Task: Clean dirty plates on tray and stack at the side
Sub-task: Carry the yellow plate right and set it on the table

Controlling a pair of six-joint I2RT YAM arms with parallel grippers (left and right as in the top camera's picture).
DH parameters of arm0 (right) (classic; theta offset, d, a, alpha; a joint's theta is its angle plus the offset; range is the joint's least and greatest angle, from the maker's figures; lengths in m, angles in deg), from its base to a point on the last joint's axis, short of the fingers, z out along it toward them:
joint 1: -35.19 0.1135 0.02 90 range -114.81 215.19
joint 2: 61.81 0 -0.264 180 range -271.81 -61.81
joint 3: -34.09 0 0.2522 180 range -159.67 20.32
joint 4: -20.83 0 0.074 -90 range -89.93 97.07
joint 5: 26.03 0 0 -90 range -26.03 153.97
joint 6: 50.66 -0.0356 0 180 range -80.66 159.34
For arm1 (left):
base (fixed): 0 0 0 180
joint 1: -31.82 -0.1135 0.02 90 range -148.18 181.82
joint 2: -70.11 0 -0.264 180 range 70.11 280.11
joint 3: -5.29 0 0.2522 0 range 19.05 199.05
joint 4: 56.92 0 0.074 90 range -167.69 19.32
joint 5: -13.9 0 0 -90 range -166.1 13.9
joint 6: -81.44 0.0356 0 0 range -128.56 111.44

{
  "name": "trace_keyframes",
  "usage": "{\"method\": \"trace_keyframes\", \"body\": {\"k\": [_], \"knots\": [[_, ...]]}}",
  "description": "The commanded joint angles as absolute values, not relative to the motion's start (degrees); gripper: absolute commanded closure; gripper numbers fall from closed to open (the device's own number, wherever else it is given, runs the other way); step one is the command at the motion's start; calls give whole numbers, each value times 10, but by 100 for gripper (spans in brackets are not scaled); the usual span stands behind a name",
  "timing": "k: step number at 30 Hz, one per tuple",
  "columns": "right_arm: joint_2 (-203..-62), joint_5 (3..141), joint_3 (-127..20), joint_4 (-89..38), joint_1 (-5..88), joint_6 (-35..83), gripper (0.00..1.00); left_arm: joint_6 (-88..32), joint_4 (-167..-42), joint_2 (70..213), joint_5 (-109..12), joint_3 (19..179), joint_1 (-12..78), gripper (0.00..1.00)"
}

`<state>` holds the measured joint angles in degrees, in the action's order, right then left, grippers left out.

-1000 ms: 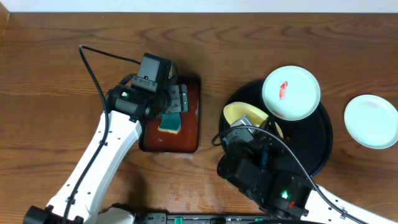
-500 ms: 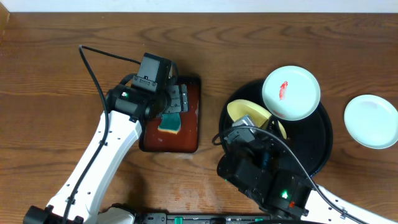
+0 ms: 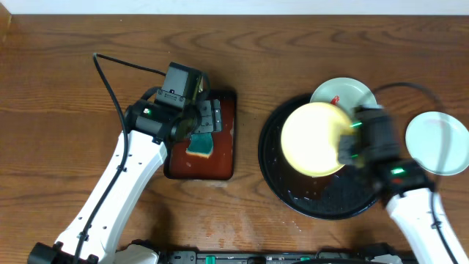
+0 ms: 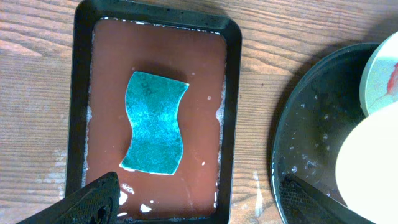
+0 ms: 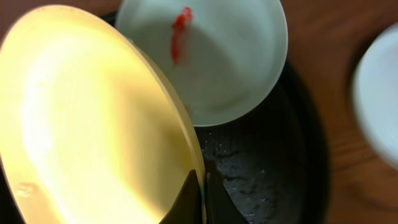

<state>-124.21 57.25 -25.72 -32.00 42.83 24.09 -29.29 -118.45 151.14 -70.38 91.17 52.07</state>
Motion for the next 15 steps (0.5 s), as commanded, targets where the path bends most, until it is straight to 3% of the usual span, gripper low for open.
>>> {"method": "trace_keyframes", "body": {"k": [1,8,15], "knots": [[-1240,811,-261,-299,265,222,99,-288,-1186,1511,-703,917,518,18],[-1293,822,-261,-218,-6,162,99,-288,-1186,1511,-703,917,518,18],[-1388,711,-261,-138,-113,115,99,-288,-1186,1511,-703,917,518,18]]}}
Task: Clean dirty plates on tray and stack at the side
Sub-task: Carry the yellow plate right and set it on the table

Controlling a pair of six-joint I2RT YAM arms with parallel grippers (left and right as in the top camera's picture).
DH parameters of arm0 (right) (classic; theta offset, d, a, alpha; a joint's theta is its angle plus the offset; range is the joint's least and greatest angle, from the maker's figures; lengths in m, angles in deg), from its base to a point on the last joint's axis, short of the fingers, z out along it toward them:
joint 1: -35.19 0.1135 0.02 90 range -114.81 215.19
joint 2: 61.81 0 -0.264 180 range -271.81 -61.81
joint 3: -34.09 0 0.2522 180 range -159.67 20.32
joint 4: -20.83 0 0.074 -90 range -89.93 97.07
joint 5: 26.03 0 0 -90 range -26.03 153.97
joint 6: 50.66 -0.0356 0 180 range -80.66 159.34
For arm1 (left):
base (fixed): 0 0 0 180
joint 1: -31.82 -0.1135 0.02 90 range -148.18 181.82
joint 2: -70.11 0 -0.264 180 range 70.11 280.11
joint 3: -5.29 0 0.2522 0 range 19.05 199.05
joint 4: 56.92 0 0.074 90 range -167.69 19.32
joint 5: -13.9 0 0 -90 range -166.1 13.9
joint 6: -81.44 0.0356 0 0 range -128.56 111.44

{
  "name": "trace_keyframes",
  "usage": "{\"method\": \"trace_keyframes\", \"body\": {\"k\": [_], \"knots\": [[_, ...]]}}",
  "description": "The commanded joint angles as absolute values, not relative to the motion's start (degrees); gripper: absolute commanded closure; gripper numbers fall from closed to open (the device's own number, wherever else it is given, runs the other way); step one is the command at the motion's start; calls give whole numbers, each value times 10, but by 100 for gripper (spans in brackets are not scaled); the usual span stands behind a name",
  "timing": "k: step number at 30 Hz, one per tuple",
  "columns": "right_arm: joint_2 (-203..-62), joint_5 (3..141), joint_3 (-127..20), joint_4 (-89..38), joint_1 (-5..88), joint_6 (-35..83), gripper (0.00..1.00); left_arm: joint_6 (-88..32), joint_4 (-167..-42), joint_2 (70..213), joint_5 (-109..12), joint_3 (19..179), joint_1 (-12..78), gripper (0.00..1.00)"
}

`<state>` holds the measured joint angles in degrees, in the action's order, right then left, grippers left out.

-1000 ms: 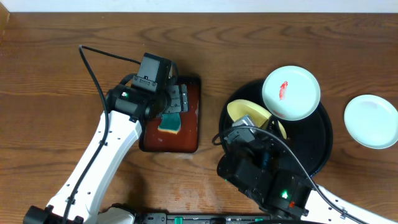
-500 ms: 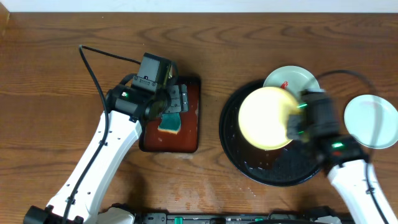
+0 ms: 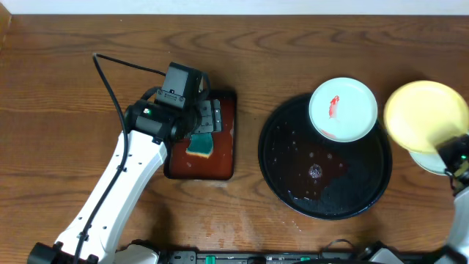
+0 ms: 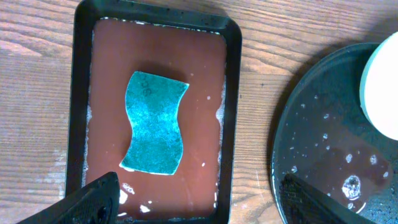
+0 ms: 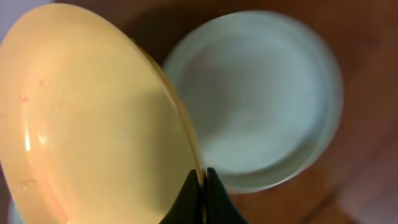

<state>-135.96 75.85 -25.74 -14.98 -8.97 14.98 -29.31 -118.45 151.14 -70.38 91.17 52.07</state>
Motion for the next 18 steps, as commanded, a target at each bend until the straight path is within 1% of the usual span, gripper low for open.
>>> {"method": "trace_keyframes", "body": {"k": [1,5,6,7,8,10,13,16,18], "knots": [[-1402,694,-261,-133,-119,115,99,-288,-1186,1511,-703,917,518,18],[-1453,652,-261,-125,-131,115,99,-288,-1186,1511,-703,917,518,18],[-1462,653,-261,-120,-133,115,93,-288,-1186,1511,-703,917,518,18],[-1468,654,-261,-117,-133,115,76,-288,-1186,1511,-703,917,518,18],[-1468,659,-261,-118,-132,116,70,-288,-1186,1511,-703,917,518,18],[-1463,702,-265,-116,-127,122,70,-288,-1186,1511,-703,917,518,18],[-1441,799,-279,-116,-107,146,66,-288,-1186,1511,-703,917,518,18],[-1409,893,-295,-116,-61,188,66,-288,-1186,1511,-703,917,518,18],[-1390,927,-300,-117,-14,228,65,-288,-1186,1511,-703,917,518,18]]}}
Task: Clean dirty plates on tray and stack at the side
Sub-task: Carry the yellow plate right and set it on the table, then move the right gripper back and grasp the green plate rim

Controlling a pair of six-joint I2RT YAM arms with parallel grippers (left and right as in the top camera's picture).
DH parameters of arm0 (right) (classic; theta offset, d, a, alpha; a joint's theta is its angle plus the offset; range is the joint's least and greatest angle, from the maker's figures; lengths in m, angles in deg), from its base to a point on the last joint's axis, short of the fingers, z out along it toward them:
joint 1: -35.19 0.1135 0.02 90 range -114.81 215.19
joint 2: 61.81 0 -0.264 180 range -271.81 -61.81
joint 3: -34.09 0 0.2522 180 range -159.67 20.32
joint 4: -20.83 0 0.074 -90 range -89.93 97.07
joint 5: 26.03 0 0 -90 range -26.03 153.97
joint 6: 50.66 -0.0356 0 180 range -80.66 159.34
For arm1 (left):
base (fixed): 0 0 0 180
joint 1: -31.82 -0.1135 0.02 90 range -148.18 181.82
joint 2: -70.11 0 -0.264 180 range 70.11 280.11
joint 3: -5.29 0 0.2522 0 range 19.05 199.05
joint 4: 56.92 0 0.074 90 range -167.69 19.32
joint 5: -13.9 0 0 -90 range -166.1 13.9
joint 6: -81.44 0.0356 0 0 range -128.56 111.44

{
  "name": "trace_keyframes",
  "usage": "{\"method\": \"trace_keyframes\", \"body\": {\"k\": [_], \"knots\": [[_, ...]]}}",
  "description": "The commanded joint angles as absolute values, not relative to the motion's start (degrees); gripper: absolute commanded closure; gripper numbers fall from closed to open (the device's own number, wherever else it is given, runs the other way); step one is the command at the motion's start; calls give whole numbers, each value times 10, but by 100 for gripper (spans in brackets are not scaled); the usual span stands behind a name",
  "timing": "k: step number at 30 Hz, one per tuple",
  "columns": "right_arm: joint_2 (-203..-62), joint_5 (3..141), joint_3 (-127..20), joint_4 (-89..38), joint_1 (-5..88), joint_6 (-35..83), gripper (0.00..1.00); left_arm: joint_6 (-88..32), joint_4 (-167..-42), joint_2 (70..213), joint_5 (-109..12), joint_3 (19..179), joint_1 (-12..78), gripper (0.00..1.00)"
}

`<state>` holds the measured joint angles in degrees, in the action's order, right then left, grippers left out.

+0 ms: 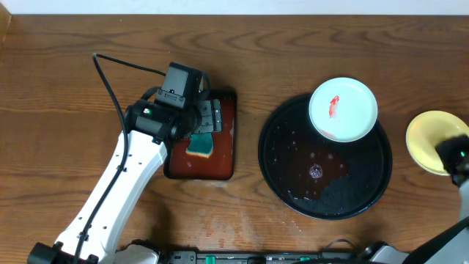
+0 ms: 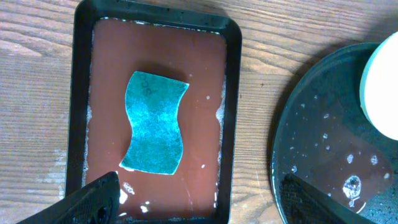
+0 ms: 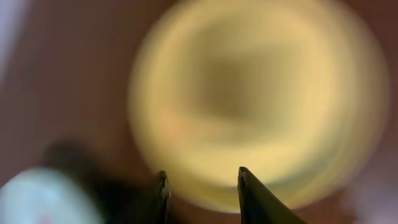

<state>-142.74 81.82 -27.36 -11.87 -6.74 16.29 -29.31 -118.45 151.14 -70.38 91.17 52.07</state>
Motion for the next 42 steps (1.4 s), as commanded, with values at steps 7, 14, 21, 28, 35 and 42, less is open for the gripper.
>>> {"method": "trace_keyframes", "body": {"k": [7,14,21,28,35,42], "knots": [[-1413,770,-298,-126,177,366,53,-288,-1186,1511,-703,917,518,18],[-1540,651,-298,-15,242,392,50,-288,-1186,1511,-703,917,518,18],[-1616,666,-298,56,236,394,58,-288,-1186,1511,-703,917,518,18],[-1617,673,-299,38,236,390,99,-288,-1186,1511,-703,917,518,18],[-1503,685,-299,-70,236,337,99,-288,-1186,1511,-703,917,518,18],[-1372,733,-298,-247,253,296,99,-288,-1186,1511,-703,917,518,18]]}}
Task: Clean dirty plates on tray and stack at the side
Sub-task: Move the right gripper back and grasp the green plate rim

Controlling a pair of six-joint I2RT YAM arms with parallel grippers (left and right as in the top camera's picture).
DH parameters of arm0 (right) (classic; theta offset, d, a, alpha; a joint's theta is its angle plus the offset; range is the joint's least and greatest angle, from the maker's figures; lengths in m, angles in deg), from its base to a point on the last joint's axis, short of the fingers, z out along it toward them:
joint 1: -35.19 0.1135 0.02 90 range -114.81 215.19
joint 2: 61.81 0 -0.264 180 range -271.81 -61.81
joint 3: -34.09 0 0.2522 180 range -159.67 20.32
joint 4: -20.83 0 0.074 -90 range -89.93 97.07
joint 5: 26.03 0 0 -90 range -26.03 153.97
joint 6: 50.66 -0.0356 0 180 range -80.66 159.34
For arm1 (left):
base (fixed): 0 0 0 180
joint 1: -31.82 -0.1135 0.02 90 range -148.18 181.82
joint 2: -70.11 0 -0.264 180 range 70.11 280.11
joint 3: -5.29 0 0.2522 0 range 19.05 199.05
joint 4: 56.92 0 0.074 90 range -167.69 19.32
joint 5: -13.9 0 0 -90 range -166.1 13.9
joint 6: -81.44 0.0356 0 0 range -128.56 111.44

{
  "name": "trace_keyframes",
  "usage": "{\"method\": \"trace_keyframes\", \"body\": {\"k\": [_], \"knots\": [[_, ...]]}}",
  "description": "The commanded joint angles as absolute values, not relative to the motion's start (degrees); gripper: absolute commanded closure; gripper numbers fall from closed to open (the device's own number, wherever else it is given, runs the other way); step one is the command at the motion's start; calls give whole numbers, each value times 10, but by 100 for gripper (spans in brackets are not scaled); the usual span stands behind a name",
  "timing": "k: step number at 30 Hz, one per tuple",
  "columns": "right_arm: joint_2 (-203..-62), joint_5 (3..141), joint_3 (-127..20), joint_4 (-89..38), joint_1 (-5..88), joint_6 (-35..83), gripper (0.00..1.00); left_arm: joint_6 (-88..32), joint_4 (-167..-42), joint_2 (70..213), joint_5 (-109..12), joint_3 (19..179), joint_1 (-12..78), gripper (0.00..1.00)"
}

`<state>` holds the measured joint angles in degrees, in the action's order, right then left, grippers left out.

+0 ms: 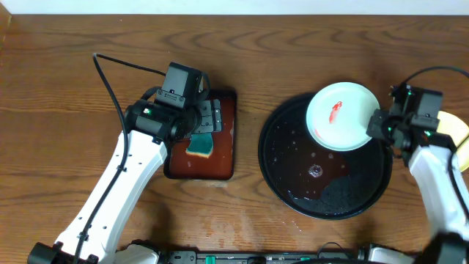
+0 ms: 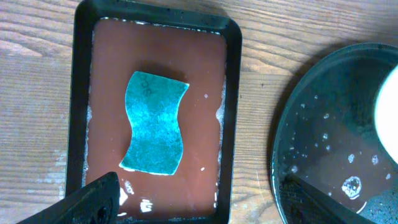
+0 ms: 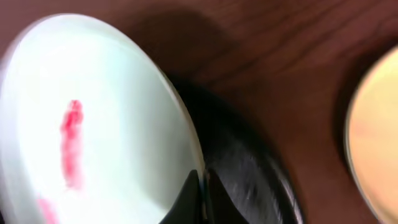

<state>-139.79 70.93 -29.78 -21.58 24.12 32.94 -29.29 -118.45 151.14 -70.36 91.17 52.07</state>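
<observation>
A white plate (image 1: 341,116) (image 3: 93,124) with a red smear sits at the far right of the round black tray (image 1: 293,176) (image 3: 249,168). My right gripper (image 1: 377,125) (image 3: 202,186) is shut on the plate's right rim. A yellow plate (image 1: 458,143) (image 3: 373,143) lies on the table at the right edge. My left gripper (image 1: 207,117) (image 2: 199,205) hangs open above the rectangular tray (image 1: 220,174) (image 2: 231,93). That tray holds brown liquid and a teal sponge (image 1: 199,145) (image 2: 153,122).
Water drops and a dark wet patch cover the round tray's floor (image 2: 323,155). Bare wooden table (image 1: 330,44) surrounds both trays. A black cable (image 1: 117,62) runs from the left arm across the back left.
My right gripper was open over the yellow plate at the right side. Now it is shut on the rim of the red-smeared white plate on the round tray. The left arm has not moved.
My right gripper first held the yellow plate over the round tray. Then it held that plate over a pale plate at the right. After that the yellow plate lay there and the gripper was open. Now the gripper grips the red-smeared plate.
</observation>
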Motion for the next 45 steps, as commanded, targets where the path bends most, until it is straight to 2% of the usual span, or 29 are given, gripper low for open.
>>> {"method": "trace_keyframes", "body": {"k": [1,5,13,17,18,19,20,21,26,29,35,37,45], "knots": [[-1367,732,-298,-274,258,288,99,-288,-1186,1511,-703,917,518,18],[-1379,732,-282,-352,282,287,99,-288,-1186,1511,-703,917,518,18],[-1417,732,-215,-321,329,369,99,-288,-1186,1511,-703,917,518,18],[-1420,668,-212,-318,350,388,99,-288,-1186,1511,-703,917,518,18],[-1420,645,-212,-318,354,388,96,-288,-1186,1511,-702,917,518,18],[-1420,624,-213,-317,357,387,87,-288,-1187,1511,-702,917,518,18],[-1420,607,-213,-314,357,387,72,-288,-1191,1511,-701,917,518,18],[-1419,597,-215,-313,357,387,68,-288,-1195,1511,-701,917,518,18],[-1400,641,-245,-336,357,386,68,-287,-1199,1518,-702,915,518,18],[-1357,754,-284,-372,357,385,63,-287,-1207,1538,-710,908,518,18],[-1283,866,-310,-390,357,369,63,-287,-1203,1629,-727,888,518,19],[-1273,867,-310,-398,357,355,63,-285,-1194,1672,-727,885,518,23],[-1281,867,-309,-449,357,340,65,-271,-1129,1804,-731,885,503,56]]}}
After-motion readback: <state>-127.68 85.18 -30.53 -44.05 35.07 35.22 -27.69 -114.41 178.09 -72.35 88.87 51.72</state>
